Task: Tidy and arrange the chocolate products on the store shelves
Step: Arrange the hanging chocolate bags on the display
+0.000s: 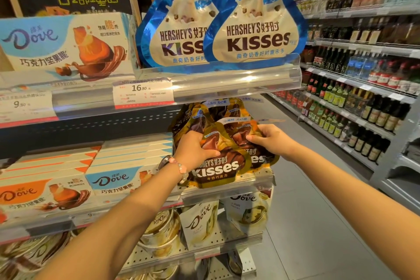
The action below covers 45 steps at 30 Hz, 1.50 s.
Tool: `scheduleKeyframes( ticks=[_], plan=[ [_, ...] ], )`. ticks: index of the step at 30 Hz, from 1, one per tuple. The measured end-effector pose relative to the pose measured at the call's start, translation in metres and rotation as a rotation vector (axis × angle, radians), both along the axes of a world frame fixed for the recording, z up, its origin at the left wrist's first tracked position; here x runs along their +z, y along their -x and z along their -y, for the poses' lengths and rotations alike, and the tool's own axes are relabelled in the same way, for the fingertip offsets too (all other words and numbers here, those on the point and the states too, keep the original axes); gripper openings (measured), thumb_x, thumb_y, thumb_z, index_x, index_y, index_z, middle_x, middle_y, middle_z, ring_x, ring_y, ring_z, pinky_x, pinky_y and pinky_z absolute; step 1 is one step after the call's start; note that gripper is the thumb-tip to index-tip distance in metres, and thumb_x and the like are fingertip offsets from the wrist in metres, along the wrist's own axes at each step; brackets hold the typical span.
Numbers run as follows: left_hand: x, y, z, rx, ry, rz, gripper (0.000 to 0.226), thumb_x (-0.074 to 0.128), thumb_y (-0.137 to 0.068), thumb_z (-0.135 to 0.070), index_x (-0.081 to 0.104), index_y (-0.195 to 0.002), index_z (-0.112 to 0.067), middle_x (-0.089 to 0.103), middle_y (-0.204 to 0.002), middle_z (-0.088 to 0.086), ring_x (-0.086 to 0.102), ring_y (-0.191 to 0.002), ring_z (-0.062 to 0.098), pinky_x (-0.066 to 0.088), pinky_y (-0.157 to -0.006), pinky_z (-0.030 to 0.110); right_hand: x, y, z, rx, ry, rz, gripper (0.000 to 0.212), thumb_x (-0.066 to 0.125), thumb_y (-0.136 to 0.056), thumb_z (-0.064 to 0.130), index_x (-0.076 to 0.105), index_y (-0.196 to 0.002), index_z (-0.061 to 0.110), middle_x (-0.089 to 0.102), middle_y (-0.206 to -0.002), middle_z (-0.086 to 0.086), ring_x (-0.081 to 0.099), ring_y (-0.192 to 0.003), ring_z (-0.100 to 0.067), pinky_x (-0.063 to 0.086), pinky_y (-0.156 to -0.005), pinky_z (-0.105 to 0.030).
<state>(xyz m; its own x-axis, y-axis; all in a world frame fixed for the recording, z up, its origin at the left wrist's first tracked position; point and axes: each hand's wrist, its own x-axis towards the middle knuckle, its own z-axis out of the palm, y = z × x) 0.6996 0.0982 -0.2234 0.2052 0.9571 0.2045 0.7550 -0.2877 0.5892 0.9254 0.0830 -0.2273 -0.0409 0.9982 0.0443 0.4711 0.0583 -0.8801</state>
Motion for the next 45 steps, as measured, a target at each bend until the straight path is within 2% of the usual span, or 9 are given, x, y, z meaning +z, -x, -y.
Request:
scheduleKeyframes(
  ticks=[3, 7, 13, 17, 21, 25, 28, 35, 45],
  plan=[
    [0.0, 0.001, 0.001, -0.009, -0.002, 0.003, 0.041, 0.08, -0.07, -0.036, 0.065, -0.084, 0.0, 0.066, -0.084, 0.011, 0.062, -0.08, 0.022, 0.051, -0.072, 0.037, -0.001, -0.001, -0.001, 0.005, -0.008, 0.017, 0.008, 0.058, -0.092, 0.022, 0.061, -0.09, 0.016, 0.071, -0.094, -0.007, 0.069, -0.089, -0.021, 0.055, -0.085, -0.036],
    [-0.001, 0.001, 0.006, -0.052, -0.025, 0.043, 0.031, 0.078, -0.072, -0.032, 0.065, -0.089, -0.009, 0.062, -0.08, -0.005, 0.059, -0.081, 0.012, 0.048, -0.069, 0.025, -0.002, -0.002, 0.001, 0.003, -0.024, 0.053, 0.007, 0.058, -0.092, 0.022, 0.061, -0.094, 0.016, 0.069, -0.097, -0.006, 0.067, -0.093, -0.02, 0.054, -0.087, -0.037],
    [0.007, 0.003, 0.008, -0.072, -0.061, 0.1, 0.05, 0.08, -0.069, -0.032, 0.057, -0.11, -0.016, 0.063, -0.103, -0.003, 0.061, -0.096, 0.013, 0.053, -0.081, 0.029, -0.001, -0.007, 0.004, -0.062, -0.066, 0.172, 0.043, 0.067, -0.085, 0.03, 0.052, -0.124, 0.017, 0.06, -0.119, -0.005, 0.059, -0.106, -0.021, 0.051, -0.093, -0.038],
    [0.012, 0.009, 0.022, -0.051, -0.165, 0.132, 0.05, 0.077, -0.073, -0.028, 0.052, -0.115, -0.016, 0.055, -0.104, -0.006, 0.055, -0.093, 0.008, 0.045, -0.071, 0.013, -0.002, -0.01, 0.016, -0.11, -0.225, 0.303, 0.049, 0.066, -0.086, 0.026, 0.05, -0.131, 0.014, 0.059, -0.125, -0.003, 0.056, -0.111, -0.016, 0.044, -0.091, -0.025],
    [0.012, 0.02, 0.04, -0.052, -0.365, 0.04, 0.046, 0.072, -0.078, -0.032, 0.051, -0.117, -0.019, 0.054, -0.114, -0.006, 0.053, -0.101, 0.008, 0.047, -0.081, 0.023, -0.004, -0.012, 0.032, -0.165, -0.382, 0.434, 0.052, 0.065, -0.087, 0.028, 0.047, -0.135, 0.016, 0.055, -0.13, 0.0, 0.052, -0.118, -0.016, 0.04, -0.094, -0.026],
    [0.02, 0.025, 0.056, -0.143, -0.52, -0.096, 0.04, 0.068, -0.081, -0.032, 0.055, -0.117, -0.017, 0.056, -0.112, -0.006, 0.052, -0.103, 0.009, 0.039, -0.08, 0.015, 0.005, -0.007, 0.048, -0.151, -0.595, 0.547, 0.043, 0.063, -0.088, 0.025, 0.053, -0.128, 0.015, 0.058, -0.121, 0.0, 0.055, -0.111, -0.017, 0.041, -0.09, -0.025],
    [0.034, 0.025, 0.066, -0.251, -0.579, -0.116, 0.034, 0.066, -0.082, -0.033, 0.059, -0.111, -0.017, 0.059, -0.104, -0.007, 0.054, -0.097, 0.007, 0.038, -0.077, 0.009, 0.019, 0.002, 0.06, -0.132, -0.802, 0.528, 0.028, 0.061, -0.089, 0.021, 0.062, -0.115, 0.013, 0.062, -0.106, 0.003, 0.059, -0.099, -0.015, 0.049, -0.083, -0.028],
    [0.092, 0.016, 0.076, -0.343, -0.803, -0.038, 0.034, 0.051, -0.085, -0.04, 0.061, -0.107, -0.017, 0.063, -0.095, -0.007, 0.053, -0.088, 0.002, 0.047, -0.074, 0.015, 0.073, 0.024, 0.07, -0.101, -1.159, 0.362, 0.025, 0.052, -0.089, 0.019, 0.064, -0.107, 0.006, 0.057, -0.094, 0.008, 0.053, -0.089, -0.002, 0.04, -0.082, -0.008],
    [0.18, 0.02, 0.03, -0.054, -1.02, 0.072, 0.02, 0.062, -0.085, -0.014, 0.058, -0.104, -0.009, 0.052, -0.099, -0.002, 0.045, -0.095, 0.01, 0.036, -0.083, 0.021, 0.161, 0.014, 0.025, -0.371, -1.237, 0.318, 0.039, 0.058, -0.087, 0.021, 0.055, -0.123, 0.008, 0.05, -0.123, -0.013, 0.044, -0.115, -0.019, 0.03, -0.098, -0.016]
  ],
)
